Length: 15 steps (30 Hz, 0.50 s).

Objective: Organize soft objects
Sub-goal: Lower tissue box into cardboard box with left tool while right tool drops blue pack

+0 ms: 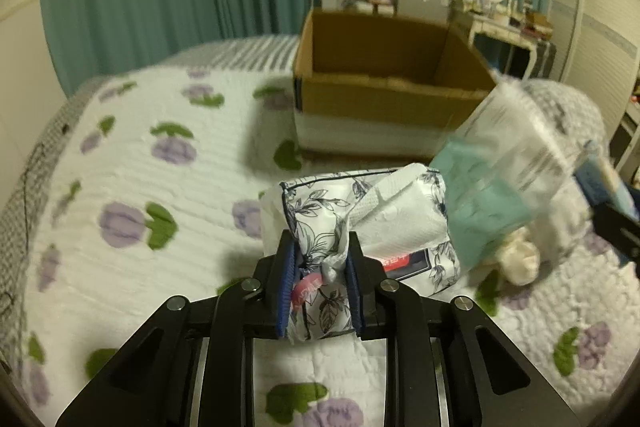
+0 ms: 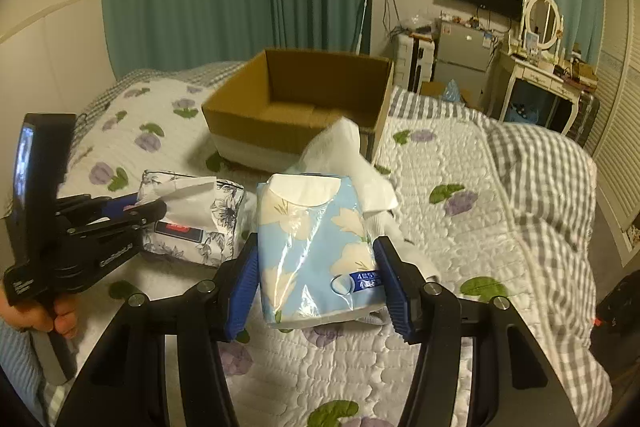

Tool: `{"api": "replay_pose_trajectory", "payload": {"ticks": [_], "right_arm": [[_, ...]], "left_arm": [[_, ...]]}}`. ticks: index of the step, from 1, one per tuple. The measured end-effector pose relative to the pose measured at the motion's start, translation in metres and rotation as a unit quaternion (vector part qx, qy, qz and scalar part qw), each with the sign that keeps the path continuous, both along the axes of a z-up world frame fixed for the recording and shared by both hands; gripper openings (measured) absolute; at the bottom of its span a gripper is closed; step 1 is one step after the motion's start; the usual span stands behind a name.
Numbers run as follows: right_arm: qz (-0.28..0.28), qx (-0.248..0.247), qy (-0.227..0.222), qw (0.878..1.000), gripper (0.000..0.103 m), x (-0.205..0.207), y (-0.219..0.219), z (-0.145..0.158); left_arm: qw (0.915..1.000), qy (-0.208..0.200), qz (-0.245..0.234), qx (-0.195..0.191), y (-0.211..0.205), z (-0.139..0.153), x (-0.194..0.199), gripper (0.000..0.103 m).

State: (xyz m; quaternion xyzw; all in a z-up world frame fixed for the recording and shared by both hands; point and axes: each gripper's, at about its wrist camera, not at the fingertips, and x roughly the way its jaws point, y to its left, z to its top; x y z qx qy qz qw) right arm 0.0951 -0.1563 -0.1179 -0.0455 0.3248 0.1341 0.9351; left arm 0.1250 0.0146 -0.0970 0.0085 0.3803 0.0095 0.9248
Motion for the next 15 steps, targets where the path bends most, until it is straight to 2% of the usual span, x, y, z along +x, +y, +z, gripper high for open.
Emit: {"api": "replay_pose_trajectory", "payload": {"ticks": [7,11,15], "right_arm": [[0.004,-0.006,-0.036,0.999,0.055,-0.007,0.004,0.037],[0.006,-0.017,-0.066,0.998,0.055,0.004,0.008,0.069],[0.002,-0.022,-0.089,0.996,0.055,0.032,0.009,0.098]], "left_arm": [[0.9974,-0.069,-0.019,0.01,-0.006,0.068,-0.008,0.022],[0.9942,-0.102,-0.028,0.017,-0.011,0.104,0.009,0.022],[0.992,-0.119,-0.037,0.021,-0.015,0.123,0.038,0.023]]}}
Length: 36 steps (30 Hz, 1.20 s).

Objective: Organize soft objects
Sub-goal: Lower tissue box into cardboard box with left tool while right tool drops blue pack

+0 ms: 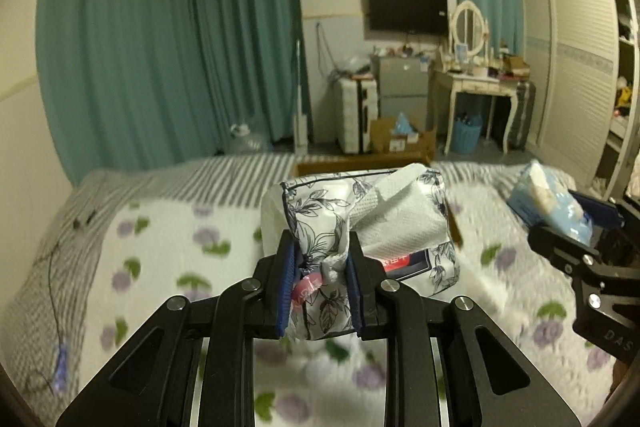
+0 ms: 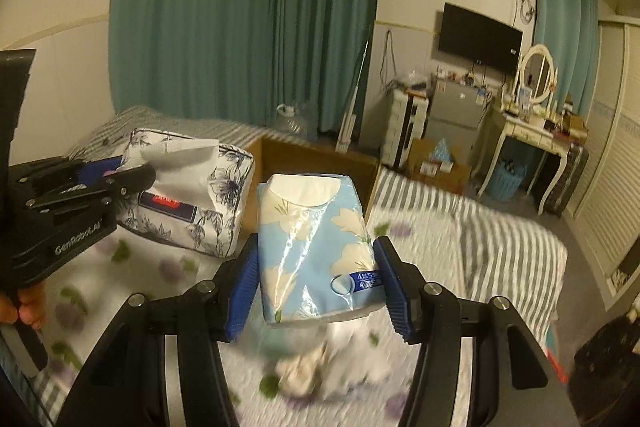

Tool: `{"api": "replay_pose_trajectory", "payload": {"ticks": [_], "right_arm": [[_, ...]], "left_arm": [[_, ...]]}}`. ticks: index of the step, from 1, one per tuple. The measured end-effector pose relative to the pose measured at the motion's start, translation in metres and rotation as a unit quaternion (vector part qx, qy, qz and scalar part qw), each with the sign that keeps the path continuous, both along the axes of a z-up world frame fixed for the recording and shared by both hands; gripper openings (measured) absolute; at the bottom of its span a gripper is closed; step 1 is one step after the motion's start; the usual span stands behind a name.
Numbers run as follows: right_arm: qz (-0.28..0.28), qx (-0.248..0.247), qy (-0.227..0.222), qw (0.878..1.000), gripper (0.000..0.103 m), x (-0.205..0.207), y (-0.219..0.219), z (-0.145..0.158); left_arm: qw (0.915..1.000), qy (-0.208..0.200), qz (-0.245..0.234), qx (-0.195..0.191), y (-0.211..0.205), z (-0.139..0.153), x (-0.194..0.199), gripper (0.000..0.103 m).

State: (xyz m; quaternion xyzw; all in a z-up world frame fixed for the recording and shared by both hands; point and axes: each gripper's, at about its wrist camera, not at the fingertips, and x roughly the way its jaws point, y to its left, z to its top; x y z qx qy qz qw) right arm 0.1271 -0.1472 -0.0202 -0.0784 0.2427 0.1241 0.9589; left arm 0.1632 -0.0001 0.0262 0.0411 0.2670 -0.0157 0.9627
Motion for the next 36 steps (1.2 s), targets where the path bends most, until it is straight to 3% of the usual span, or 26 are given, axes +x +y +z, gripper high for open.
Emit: {"api": "replay_pose_trajectory", "payload": {"ticks": [4,8,16,19,21,23,26,32,36], "right_arm": [[-0.003,0.005,-0.009,1.0,0.055,0.042,0.003,0.018],[-0.007,0.018,-0.002,1.0,0.055,0.086,0.009,0.017],[-0.012,0.021,0.045,0.999,0.055,0.176,0.024,-0.034],[-0.011,0.024,0.056,0.998,0.056,0.194,0.024,-0.053],[-0.011,0.026,0.053,0.998,0.057,0.198,0.023,-0.058],[-0.01,0.031,0.055,0.998,0.069,0.197,0.019,-0.059],[-0.014,0.032,0.047,0.998,0.074,0.187,0.015,-0.051],[-0.023,0.018,0.021,0.999,0.085,0.14,0.006,-0.006],[-0.026,-0.004,0.008,1.0,0.087,0.097,-0.001,0.027]], "left_arm": [[0.9999,-0.007,-0.002,0.009,-0.003,0.006,0.041,0.023],[1.0,0.005,0.001,0.005,-0.004,-0.006,0.087,0.023],[0.9985,0.052,-0.012,0.011,-0.009,-0.061,0.15,0.025],[0.998,0.056,-0.019,0.024,-0.015,-0.072,0.158,0.03],[0.9978,0.059,-0.026,0.017,-0.018,-0.074,0.157,0.037],[0.9972,0.067,-0.031,0.009,-0.018,-0.073,0.155,0.041],[0.9972,0.067,-0.029,0.017,-0.02,-0.066,0.146,0.045],[0.9988,0.037,-0.027,0.016,-0.01,-0.024,0.099,0.073],[0.9994,0.019,-0.027,0.008,0.002,0.005,0.063,0.074]]}}
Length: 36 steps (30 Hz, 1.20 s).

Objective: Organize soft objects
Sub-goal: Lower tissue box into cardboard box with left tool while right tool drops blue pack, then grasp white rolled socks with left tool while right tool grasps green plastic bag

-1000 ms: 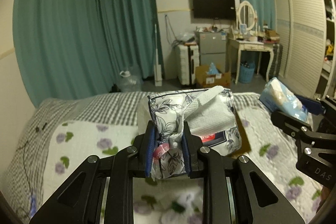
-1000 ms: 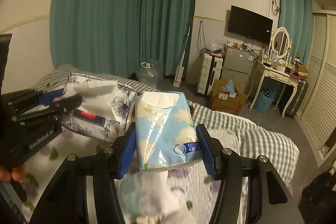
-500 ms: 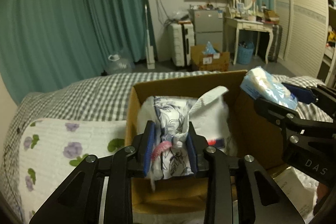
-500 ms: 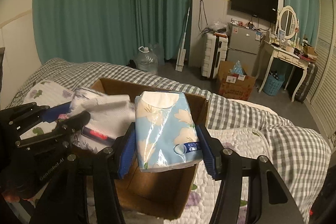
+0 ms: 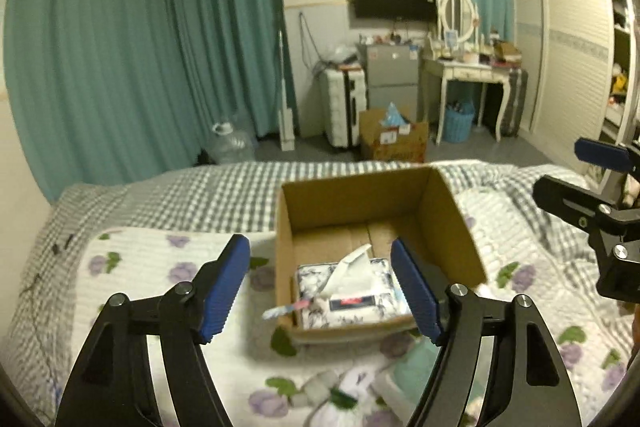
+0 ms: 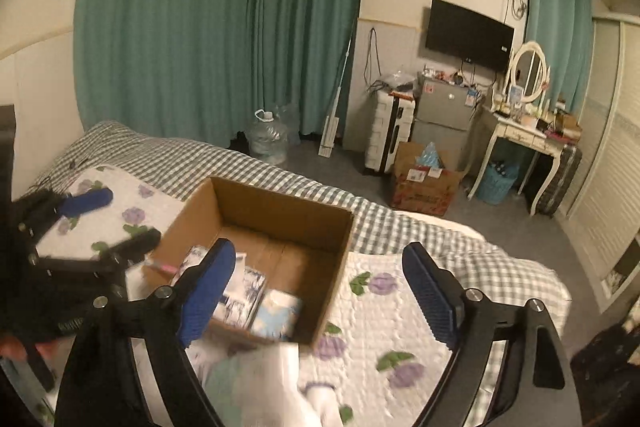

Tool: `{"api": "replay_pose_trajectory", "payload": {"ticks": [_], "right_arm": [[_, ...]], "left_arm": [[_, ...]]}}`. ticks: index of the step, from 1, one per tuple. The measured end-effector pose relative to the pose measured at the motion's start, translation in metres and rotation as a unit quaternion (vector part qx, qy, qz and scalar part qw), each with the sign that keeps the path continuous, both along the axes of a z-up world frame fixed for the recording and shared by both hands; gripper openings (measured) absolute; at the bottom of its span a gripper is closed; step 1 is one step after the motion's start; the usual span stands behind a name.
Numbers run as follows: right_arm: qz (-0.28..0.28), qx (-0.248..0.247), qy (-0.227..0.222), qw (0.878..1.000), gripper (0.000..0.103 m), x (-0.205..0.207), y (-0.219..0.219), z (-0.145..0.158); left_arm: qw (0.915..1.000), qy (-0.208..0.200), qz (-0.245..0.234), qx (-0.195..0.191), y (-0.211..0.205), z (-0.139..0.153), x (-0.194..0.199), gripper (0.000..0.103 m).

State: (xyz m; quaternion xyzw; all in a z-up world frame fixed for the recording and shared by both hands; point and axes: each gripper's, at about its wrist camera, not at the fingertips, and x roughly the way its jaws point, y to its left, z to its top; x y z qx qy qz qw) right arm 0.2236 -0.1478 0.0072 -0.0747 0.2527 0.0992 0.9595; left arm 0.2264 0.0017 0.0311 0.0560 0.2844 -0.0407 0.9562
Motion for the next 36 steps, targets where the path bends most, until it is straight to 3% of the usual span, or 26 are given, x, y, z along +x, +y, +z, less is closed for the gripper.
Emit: {"api": "replay_pose_trajectory", "payload": {"ticks": [2,3,5,13,20,28,34,36], "right_arm": [[0.002,-0.002,0.001,1.0,0.088,-0.018,-0.002,0.011],[0.003,-0.004,0.005,1.0,0.088,-0.027,-0.003,0.014],[0.008,-0.006,0.013,1.0,0.088,-0.047,-0.003,0.014],[0.017,0.003,0.05,0.999,0.088,-0.097,-0.002,-0.032],[-0.003,0.019,0.112,0.993,0.088,-0.073,-0.008,-0.1],[0.01,0.048,0.15,0.987,0.088,-0.041,-0.001,-0.153],[0.025,0.052,0.146,0.988,0.088,-0.039,0.007,-0.171],[0.03,0.047,0.142,0.988,0.08,-0.041,0.009,-0.171]], "left_arm": [[1.0,-0.006,0.0,0.003,0.002,0.011,-0.019,0.078],[0.9999,-0.01,-0.002,0.003,0.004,0.014,-0.029,0.086],[0.9998,-0.021,-0.002,0.008,0.004,0.016,-0.049,0.093],[0.9998,0.006,0.007,0.017,0.002,-0.026,-0.089,0.094],[0.9982,0.053,0.027,-0.001,0.002,-0.089,-0.067,0.094],[0.9945,0.098,0.035,0.014,0.01,-0.158,-0.047,0.094],[0.9899,0.139,0.025,-0.016,0.02,-0.177,-0.04,0.092],[0.9891,0.143,0.026,-0.026,0.022,-0.179,-0.039,0.091]]}}
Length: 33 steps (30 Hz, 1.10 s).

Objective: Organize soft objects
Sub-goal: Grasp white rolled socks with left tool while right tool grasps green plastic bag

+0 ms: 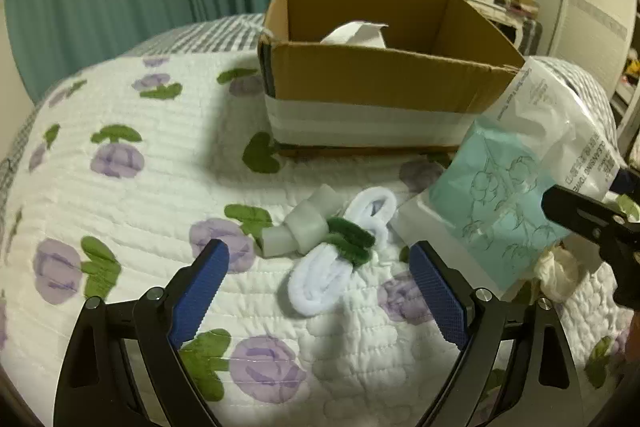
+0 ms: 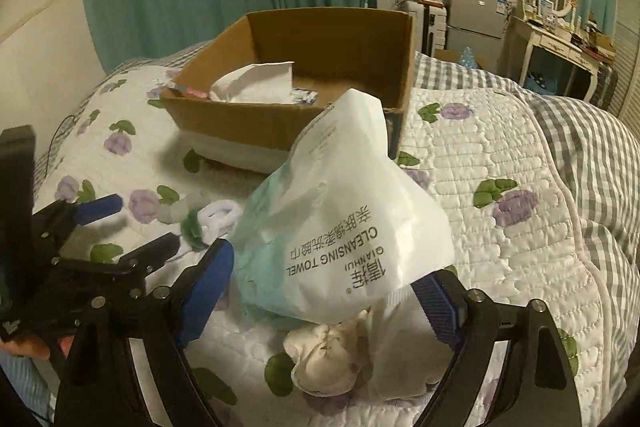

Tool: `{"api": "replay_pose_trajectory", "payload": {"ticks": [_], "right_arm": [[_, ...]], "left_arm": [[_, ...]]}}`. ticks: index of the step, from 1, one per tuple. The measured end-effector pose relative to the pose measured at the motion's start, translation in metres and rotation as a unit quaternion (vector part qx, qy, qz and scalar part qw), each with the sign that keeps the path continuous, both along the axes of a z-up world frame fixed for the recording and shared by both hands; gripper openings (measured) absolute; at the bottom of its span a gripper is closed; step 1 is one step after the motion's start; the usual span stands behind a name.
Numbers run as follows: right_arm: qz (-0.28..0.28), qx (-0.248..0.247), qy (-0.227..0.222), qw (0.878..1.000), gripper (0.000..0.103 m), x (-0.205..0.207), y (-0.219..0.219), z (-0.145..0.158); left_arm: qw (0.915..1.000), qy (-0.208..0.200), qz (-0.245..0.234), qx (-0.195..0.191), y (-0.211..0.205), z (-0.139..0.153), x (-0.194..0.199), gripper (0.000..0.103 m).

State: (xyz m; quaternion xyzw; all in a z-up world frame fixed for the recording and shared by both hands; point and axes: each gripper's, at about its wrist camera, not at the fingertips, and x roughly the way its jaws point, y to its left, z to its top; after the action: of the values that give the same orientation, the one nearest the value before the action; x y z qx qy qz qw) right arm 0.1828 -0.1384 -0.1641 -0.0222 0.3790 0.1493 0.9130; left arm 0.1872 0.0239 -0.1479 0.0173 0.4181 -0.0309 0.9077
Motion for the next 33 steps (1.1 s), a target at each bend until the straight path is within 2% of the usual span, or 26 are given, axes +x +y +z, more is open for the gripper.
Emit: {"api": "replay_pose_trajectory", "payload": {"ticks": [2,5,10,13,15,18,22,25,30,33], "right_arm": [[-0.002,-0.009,-0.01,1.0,0.056,-0.003,0.001,0.002],[-0.004,0.003,-0.023,1.0,0.038,-0.008,-0.003,0.008],[-0.02,0.029,-0.067,0.997,0.026,-0.023,-0.017,0.026],[-0.028,0.037,-0.081,0.996,0.025,-0.026,-0.023,0.032],[-0.028,0.042,-0.078,0.996,0.025,-0.025,-0.025,0.031],[-0.028,0.042,-0.073,0.996,0.025,-0.025,-0.026,0.028],[-0.028,0.037,-0.075,0.996,0.025,-0.029,-0.026,0.028],[-0.024,0.034,-0.081,0.996,0.023,-0.034,-0.025,0.033],[-0.019,0.031,-0.098,0.994,0.021,-0.049,-0.023,0.048],[-0.013,0.038,-0.116,0.992,0.02,-0.062,-0.022,0.064]], "left_arm": [[1.0,0.009,0.004,0.002,0.001,-0.005,0.001,0.082],[0.9997,0.022,0.006,0.004,-0.001,-0.01,0.003,0.074],[0.999,0.044,0.01,0.009,-0.001,-0.023,0.008,0.052],[0.9982,0.059,0.012,0.007,-0.002,-0.033,0.013,0.043],[0.9982,0.06,0.008,0.005,-0.004,-0.035,0.013,0.032],[0.9987,0.051,0.004,0.005,-0.005,-0.033,0.007,0.026],[0.9992,0.039,0.009,-0.006,-0.004,-0.019,-0.01,0.019],[0.9998,0.017,0.002,0.01,-0.01,-0.004,-0.025,0.012],[0.9999,-0.005,-0.004,0.013,-0.016,0.019,-0.049,0.01],[0.9997,-0.02,-0.009,0.008,-0.008,0.034,-0.05,0.01]]}}
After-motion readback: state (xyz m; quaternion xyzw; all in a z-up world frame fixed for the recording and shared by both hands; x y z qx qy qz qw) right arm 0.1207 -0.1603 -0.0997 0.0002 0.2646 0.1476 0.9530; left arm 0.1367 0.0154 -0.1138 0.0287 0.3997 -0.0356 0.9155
